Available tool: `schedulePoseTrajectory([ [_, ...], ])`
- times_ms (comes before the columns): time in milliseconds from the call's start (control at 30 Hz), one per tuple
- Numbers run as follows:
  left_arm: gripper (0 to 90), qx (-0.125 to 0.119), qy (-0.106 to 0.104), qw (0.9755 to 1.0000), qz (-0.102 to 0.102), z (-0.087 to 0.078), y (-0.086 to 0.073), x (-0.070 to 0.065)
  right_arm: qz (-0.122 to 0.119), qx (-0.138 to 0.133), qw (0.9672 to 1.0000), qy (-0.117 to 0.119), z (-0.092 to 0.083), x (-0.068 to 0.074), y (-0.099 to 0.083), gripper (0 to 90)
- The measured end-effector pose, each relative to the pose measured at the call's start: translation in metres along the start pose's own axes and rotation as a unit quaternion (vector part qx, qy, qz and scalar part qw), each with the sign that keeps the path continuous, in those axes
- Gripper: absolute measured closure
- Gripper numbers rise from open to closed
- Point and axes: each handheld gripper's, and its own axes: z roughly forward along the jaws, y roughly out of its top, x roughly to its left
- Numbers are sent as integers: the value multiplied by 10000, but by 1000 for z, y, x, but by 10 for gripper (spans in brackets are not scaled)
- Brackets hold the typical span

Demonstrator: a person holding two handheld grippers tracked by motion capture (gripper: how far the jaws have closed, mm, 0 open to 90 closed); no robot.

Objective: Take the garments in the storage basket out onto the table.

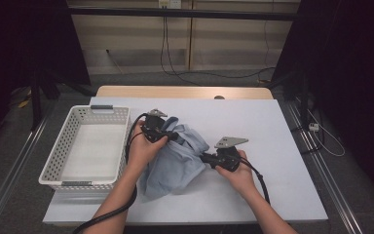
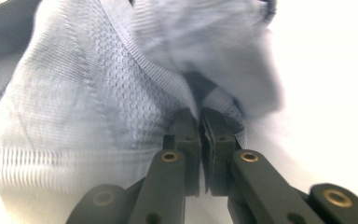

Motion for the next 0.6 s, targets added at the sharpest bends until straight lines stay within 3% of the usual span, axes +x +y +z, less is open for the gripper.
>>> schedulePoseTrajectory([
  [233, 858, -54, -37, 9999, -112, -8, -11, 4, -18, -136, 9998, 128, -16, 2, 1, 869],
  [400, 855, -4, -34, 9999, -124, -11, -18, 3, 28, -261, 9996, 119, -17, 5, 1, 868],
  [600, 855, 127, 101, 9998, -69, -13, -22, 0, 13, -201, 9997, 169, -12, 8, 2, 838],
])
